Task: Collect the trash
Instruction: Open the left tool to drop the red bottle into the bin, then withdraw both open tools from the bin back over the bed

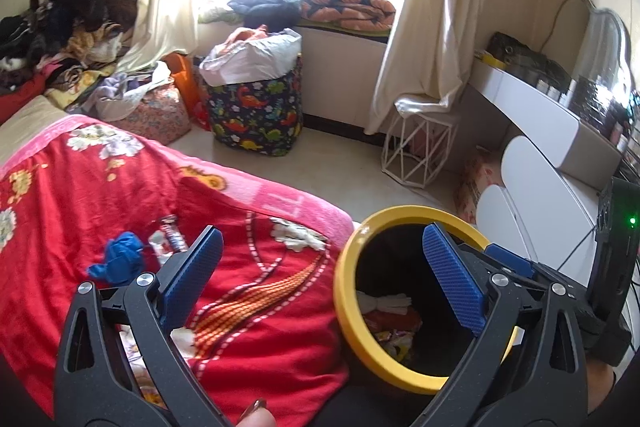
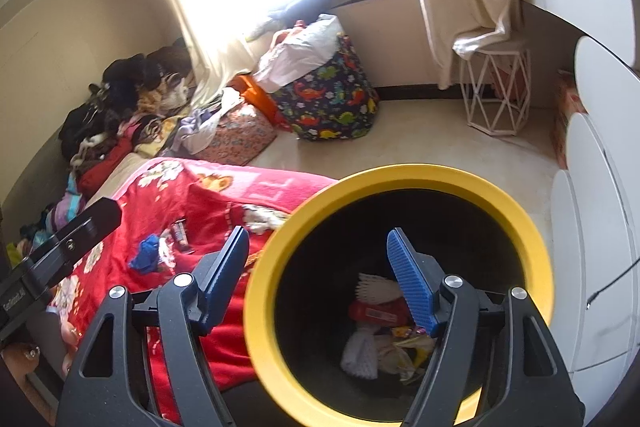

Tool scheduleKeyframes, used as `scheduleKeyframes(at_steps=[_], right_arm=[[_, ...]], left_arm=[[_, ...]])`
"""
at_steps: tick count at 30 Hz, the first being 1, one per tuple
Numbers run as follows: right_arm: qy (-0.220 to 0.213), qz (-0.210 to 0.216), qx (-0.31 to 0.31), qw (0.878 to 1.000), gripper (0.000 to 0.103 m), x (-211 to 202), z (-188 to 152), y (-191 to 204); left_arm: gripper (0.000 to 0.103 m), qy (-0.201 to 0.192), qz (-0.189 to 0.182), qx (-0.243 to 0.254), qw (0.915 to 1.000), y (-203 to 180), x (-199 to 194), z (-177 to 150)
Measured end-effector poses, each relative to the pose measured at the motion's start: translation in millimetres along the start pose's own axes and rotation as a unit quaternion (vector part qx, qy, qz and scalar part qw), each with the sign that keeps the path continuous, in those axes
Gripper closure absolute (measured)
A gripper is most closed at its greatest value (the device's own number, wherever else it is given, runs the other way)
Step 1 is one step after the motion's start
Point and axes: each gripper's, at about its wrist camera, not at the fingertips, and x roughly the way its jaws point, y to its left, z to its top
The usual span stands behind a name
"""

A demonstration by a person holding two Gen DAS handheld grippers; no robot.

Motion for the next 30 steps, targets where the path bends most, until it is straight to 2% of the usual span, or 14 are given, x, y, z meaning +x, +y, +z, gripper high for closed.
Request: scheduleKeyframes(at_steps=[13, 30], right_arm=[[0.013, 0.031, -0.055, 0.998, 0.034, 16.7, 1.9, 53.2], [0.052, 0.078, -0.130, 0.987, 0.034, 62.6, -4.8, 134.5]], left_arm=[[0.011, -0.022, 0.033, -0.043, 0.9983, 49.9, -22.1, -5.0], [0.011, -0.019, 0.082, -0.083, 0.9930, 134.2, -49.9, -24.6]])
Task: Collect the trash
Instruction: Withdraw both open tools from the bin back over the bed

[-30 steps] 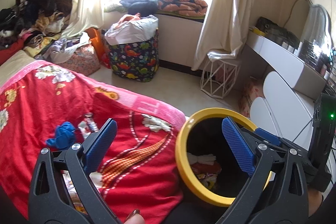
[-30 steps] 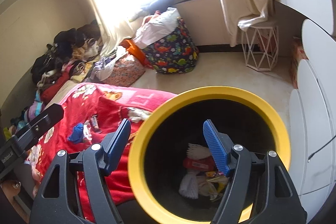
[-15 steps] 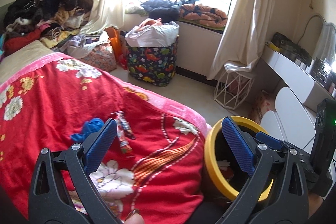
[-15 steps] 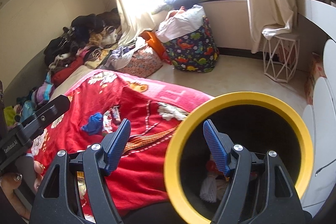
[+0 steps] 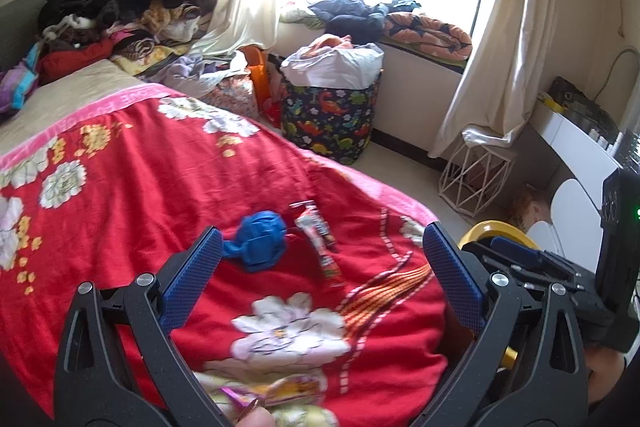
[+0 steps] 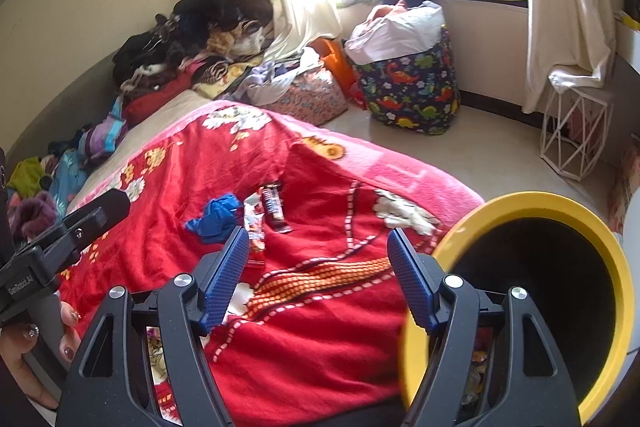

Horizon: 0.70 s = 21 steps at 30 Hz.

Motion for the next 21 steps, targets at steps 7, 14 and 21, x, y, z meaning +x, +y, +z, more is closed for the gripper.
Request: scheduleKeyframes(at_steps=[7, 14, 21], right_arm=[[0.026, 0.014, -0.028, 0.999, 0.034, 27.1, 1.9, 21.7], [0.051, 0.022, -0.039, 0.998, 0.034, 57.3, 1.3, 34.6], [0.076, 0.027, -0.057, 0.995, 0.040, 87.0, 0.5, 48.4]], left_arm=[[0.011, 0.011, 0.011, -0.013, 0.9998, 39.9, -4.1, -9.6], [0.011, 0.044, -0.015, -0.022, 0.9987, 71.6, -1.9, -34.5], [0.021, 0.098, -0.061, -0.013, 0.9933, 74.1, 4.6, -65.5]])
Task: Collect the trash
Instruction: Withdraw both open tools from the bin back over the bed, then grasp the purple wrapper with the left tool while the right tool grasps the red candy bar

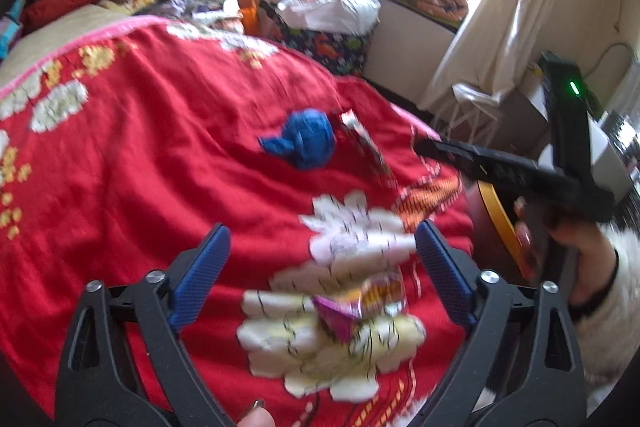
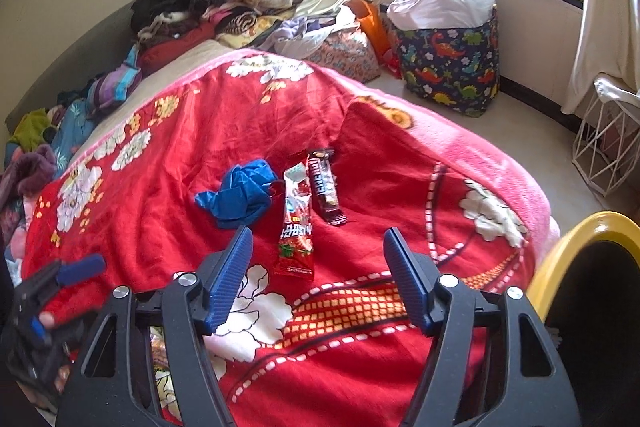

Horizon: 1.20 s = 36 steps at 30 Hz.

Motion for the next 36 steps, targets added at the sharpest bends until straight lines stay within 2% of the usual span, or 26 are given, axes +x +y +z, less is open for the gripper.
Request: scheduleKeyframes(at_steps=[2, 9, 11, 14, 15, 17, 22, 28, 36], right_arm=[[0.009, 0.002, -0.003, 1.000, 0.042, 9.3, 0.7, 2.9], [0.043, 0.009, -0.018, 0.999, 0.054, 43.2, 2.4, 17.5], [0.050, 0.007, -0.020, 0.999, 0.059, 51.7, 2.5, 18.6], [0.067, 0.003, -0.011, 0.998, 0.068, 64.8, 0.4, 15.7], [0.070, 0.002, -0.010, 0.997, 0.075, 66.3, -0.1, 14.0], [0.072, 0.004, -0.011, 0.997, 0.078, 67.9, -2.0, 13.7], [0.064, 0.015, 0.002, 0.998, 0.079, 57.8, -9.2, 8.6], [0.048, 0.031, 0.020, 0.998, 0.080, 33.4, -17.5, 3.3], [0.024, 0.029, 0.031, 0.999, 0.080, -0.4, -19.6, -9.1]], left_arm=[[0.029, 0.016, -0.012, -0.005, 0.9998, 0.3, 5.3, -8.9], [0.044, 0.046, -0.030, -0.020, 0.9983, 0.7, 18.4, -25.1], [0.056, 0.054, -0.033, -0.022, 0.9977, 0.4, 22.1, -27.6], [0.067, 0.065, -0.036, -0.017, 0.9971, -0.8, 25.3, -30.7], [0.069, 0.067, -0.037, -0.018, 0.9969, -0.3, 25.9, -31.6], [0.077, 0.071, -0.040, -0.019, 0.9965, 0.3, 27.5, -32.8], [0.085, 0.079, -0.045, -0.008, 0.9958, -5.2, 30.2, -35.0], [0.086, 0.075, -0.048, 0.012, 0.9960, -18.0, 27.7, -32.5], [0.086, 0.049, -0.052, 0.015, 0.9974, -30.8, 18.4, -17.4]])
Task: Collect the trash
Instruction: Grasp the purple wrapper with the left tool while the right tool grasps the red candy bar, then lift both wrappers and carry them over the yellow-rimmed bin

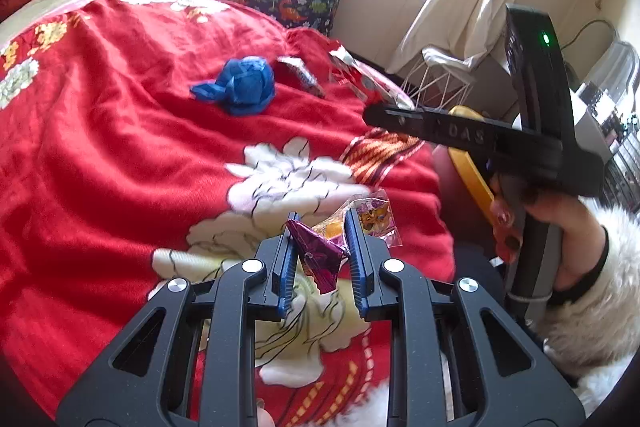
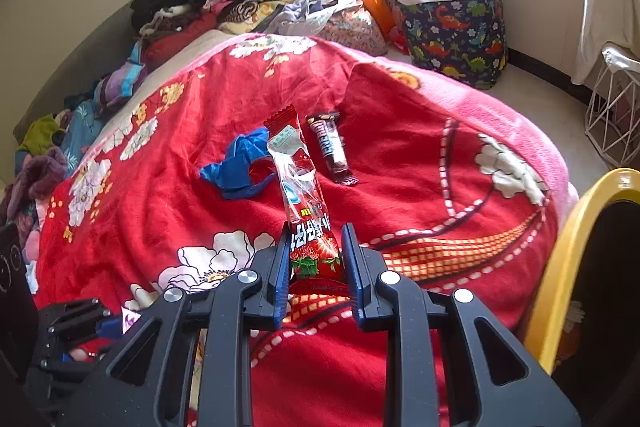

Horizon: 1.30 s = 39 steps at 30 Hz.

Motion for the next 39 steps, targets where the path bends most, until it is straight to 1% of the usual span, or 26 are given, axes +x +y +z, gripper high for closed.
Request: scheduleKeyframes(at_steps=[5, 19, 26, 39], right_arm=[[-0.017, -0.002, 0.008, 1.000, 0.080, -18.3, -1.0, -7.6], [-0.051, -0.014, 0.030, 0.998, 0.080, -61.1, -7.9, -31.5], [-0.069, -0.023, 0.048, 0.996, 0.080, -84.1, -12.3, -51.5], [-0.095, -0.038, 0.090, 0.991, 0.080, -114.8, -25.0, -88.0]], left_arm=[[0.086, -0.015, 0.003, 0.013, 0.9998, -12.9, -1.8, 12.9], [0.086, -0.034, 0.003, 0.056, 0.9978, -54.2, 3.9, 33.6], [0.086, -0.038, 0.000, 0.067, 0.9970, -72.9, 11.4, 42.1], [0.086, -0.050, -0.010, 0.097, 0.9940, -116.5, 21.4, 55.0]])
